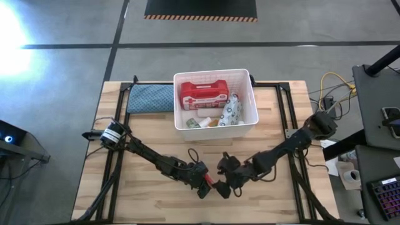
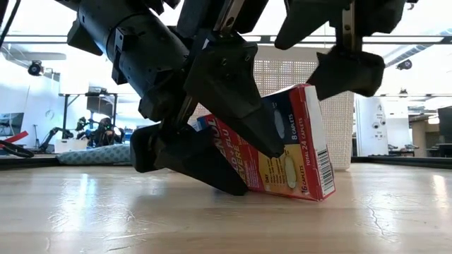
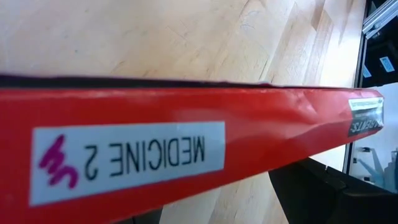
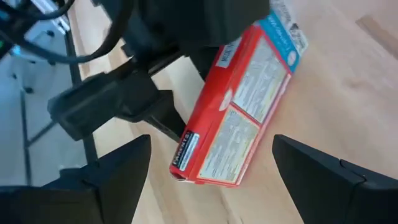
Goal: Pick & place medical supplies in basket/bin
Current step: Put the red pill box into the bin
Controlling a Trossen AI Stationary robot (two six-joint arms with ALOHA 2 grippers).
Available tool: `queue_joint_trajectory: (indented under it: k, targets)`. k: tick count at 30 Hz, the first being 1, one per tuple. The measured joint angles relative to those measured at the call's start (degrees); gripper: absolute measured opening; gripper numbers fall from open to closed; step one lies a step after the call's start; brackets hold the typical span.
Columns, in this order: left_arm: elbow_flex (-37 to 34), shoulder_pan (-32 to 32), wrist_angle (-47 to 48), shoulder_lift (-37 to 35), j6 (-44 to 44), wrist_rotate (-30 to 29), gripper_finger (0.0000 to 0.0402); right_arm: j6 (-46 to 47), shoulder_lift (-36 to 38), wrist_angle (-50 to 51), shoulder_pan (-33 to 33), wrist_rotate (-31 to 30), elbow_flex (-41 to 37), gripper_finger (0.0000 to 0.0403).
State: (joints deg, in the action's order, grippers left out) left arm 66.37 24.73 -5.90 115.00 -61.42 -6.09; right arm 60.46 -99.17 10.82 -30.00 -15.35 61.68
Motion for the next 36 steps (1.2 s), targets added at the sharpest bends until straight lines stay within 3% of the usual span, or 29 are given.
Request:
queue_joint_trajectory:
  k: [12,22,36]
  targets:
    - [-0.02,-0.13,-0.15,0.0,1.01,0.17,0.0241,-5.66,-7.72,7.47,-0.26,-0.12,8.85,0.0325]
    - [-0.02,-0.04,0.71,-0.02,1.19,0.27,0.0241,-6.51,-9.58,8.05,-0.39,-1.34,10.29,0.032]
    - [-0.17,0.0,1.18,-0.07,3.94,1.15,0.0241,-5.9,-9.56,10.56,-0.11,-1.3,8.67,0.0202]
